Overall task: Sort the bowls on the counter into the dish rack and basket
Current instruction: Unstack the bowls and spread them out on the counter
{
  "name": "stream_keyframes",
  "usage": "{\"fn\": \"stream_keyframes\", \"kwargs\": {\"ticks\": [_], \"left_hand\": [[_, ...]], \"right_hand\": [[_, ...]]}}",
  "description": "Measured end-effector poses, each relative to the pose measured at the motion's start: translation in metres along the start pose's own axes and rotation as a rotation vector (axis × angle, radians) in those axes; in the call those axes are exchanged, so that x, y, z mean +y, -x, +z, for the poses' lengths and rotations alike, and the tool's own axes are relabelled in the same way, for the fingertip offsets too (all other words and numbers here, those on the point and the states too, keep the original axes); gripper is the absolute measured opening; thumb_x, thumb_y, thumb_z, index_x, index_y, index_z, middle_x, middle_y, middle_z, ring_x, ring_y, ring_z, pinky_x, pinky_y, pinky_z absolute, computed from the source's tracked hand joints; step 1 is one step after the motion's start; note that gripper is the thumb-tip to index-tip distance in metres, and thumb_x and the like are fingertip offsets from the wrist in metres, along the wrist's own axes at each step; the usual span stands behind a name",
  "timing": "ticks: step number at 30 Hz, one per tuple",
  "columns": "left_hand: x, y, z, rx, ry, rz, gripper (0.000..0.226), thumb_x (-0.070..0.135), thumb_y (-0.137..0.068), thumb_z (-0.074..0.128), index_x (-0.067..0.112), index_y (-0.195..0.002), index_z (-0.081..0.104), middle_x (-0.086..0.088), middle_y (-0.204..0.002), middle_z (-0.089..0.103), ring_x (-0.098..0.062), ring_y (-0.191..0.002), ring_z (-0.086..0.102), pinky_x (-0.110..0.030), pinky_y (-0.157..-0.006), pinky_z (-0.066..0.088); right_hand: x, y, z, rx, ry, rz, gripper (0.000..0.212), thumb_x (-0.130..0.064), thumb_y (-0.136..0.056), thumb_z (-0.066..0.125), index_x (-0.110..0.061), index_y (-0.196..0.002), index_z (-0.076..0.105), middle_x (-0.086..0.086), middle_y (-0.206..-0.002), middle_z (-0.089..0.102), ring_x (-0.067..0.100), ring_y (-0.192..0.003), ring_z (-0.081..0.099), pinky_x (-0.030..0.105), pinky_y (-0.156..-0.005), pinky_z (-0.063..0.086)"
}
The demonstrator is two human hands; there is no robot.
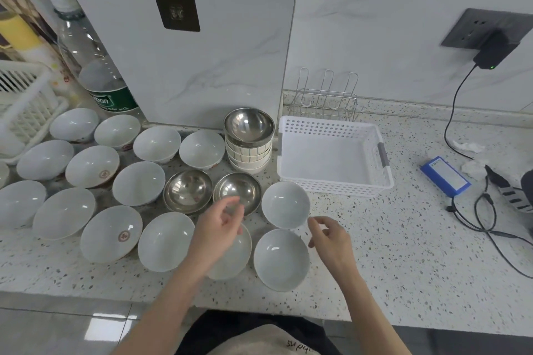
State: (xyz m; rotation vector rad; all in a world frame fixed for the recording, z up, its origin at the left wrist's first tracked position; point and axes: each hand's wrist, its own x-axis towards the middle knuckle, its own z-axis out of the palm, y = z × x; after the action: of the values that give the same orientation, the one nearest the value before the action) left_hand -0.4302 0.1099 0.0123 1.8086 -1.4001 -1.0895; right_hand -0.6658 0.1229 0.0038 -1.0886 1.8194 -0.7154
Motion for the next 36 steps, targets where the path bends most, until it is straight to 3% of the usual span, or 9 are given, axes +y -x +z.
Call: {"fn": "stream_keyframes", "kwargs": {"ticks": [4,6,9,12,17,20,27,31,36], "left_hand": [[0.021,-0.063,-0.03,0.089,0.111,-0.033,0.046,0.052,-0.091,0.055,0.026,-0.128,0.056,0.007,-0.068,0.073,0.003,-0.063,0.065,-0.019,-0.057,0.046],[0.035,-0.091,-0.04,0.098,0.026,-0.061,0.063,0.068,-0.081,0.046,0.031,-0.131,0.05,0.011,-0.067,0.073,-0.003,-0.071,0.065,-0.034,-0.071,0.051],[0.05,-0.126,-0.048,0.096,-0.106,-0.092,0.08,0.078,-0.073,0.038,0.031,-0.138,0.043,0.011,-0.074,0.073,-0.014,-0.084,0.065,-0.041,-0.08,0.05],[0.057,-0.148,-0.046,0.043,-0.102,-0.119,0.084,0.073,-0.072,0.044,0.028,-0.142,0.038,0.014,-0.062,0.072,-0.018,-0.071,0.062,-0.046,-0.084,0.056],[0.054,-0.162,-0.038,-0.022,0.051,-0.116,0.036,0.05,-0.076,0.053,0.029,-0.105,0.053,0.012,-0.061,0.072,-0.005,-0.052,0.067,-0.035,-0.058,0.052],[0.051,-0.161,-0.038,-0.014,0.141,-0.093,0.017,0.04,-0.083,0.057,0.033,-0.098,0.053,0.006,-0.073,0.074,-0.008,-0.055,0.071,-0.028,-0.052,0.046],[0.071,-0.158,-0.052,-0.046,0.38,-0.09,0.039,0.02,-0.089,0.062,0.021,-0.127,0.051,-0.006,-0.086,0.072,-0.017,-0.055,0.07,-0.015,-0.033,0.033],[0.066,-0.137,-0.076,-0.045,0.595,-0.122,0.024,0.014,-0.093,0.059,0.017,-0.117,0.057,-0.011,-0.072,0.071,-0.009,-0.04,0.053,-0.017,-0.032,0.025],[0.031,-0.112,-0.105,0.025,0.714,-0.159,0.025,0.012,-0.093,0.056,0.018,-0.118,0.057,-0.012,-0.063,0.068,-0.007,-0.034,0.038,-0.016,-0.03,0.023]], "right_hand": [[-0.039,-0.019,0.01,0.01,-0.018,-0.038,0.017,-0.038,-0.093,0.055,-0.029,-0.103,0.064,-0.003,-0.062,0.069,0.001,-0.058,0.061,0.022,-0.055,0.041],[-0.056,-0.028,0.017,0.018,-0.026,-0.059,0.017,-0.034,-0.094,0.054,-0.026,-0.104,0.066,-0.003,-0.064,0.07,0.006,-0.069,0.063,0.023,-0.058,0.041],[-0.073,-0.035,0.029,0.015,-0.044,-0.07,0.012,-0.032,-0.094,0.054,-0.032,-0.099,0.065,-0.006,-0.063,0.069,0.0,-0.071,0.06,0.022,-0.061,0.039],[-0.08,-0.035,0.039,0.006,-0.044,-0.052,0.011,-0.031,-0.093,0.054,-0.038,-0.091,0.062,-0.011,-0.059,0.069,-0.002,-0.068,0.059,0.023,-0.061,0.039],[-0.073,-0.028,0.043,0.027,-0.044,-0.021,0.012,-0.029,-0.093,0.055,-0.035,-0.089,0.065,-0.009,-0.059,0.068,0.003,-0.066,0.059,0.023,-0.06,0.039],[-0.065,-0.023,0.043,0.026,-0.033,0.0,0.014,-0.028,-0.093,0.055,-0.035,-0.086,0.064,-0.009,-0.057,0.068,0.003,-0.064,0.059,0.022,-0.059,0.039],[-0.073,-0.037,0.046,0.037,-0.01,0.026,0.013,-0.03,-0.094,0.055,-0.029,-0.098,0.068,-0.01,-0.058,0.068,0.003,-0.062,0.058,0.025,-0.066,0.044],[-0.092,-0.051,0.05,0.026,-0.017,0.01,0.021,-0.034,-0.093,0.054,-0.027,-0.109,0.066,-0.009,-0.065,0.072,0.01,-0.078,0.065,0.039,-0.082,0.052],[-0.13,-0.077,0.066,-0.008,-0.055,0.037,0.039,-0.044,-0.094,0.053,-0.022,-0.126,0.054,0.001,-0.075,0.073,0.005,-0.057,0.055,0.021,-0.053,0.04]]}}
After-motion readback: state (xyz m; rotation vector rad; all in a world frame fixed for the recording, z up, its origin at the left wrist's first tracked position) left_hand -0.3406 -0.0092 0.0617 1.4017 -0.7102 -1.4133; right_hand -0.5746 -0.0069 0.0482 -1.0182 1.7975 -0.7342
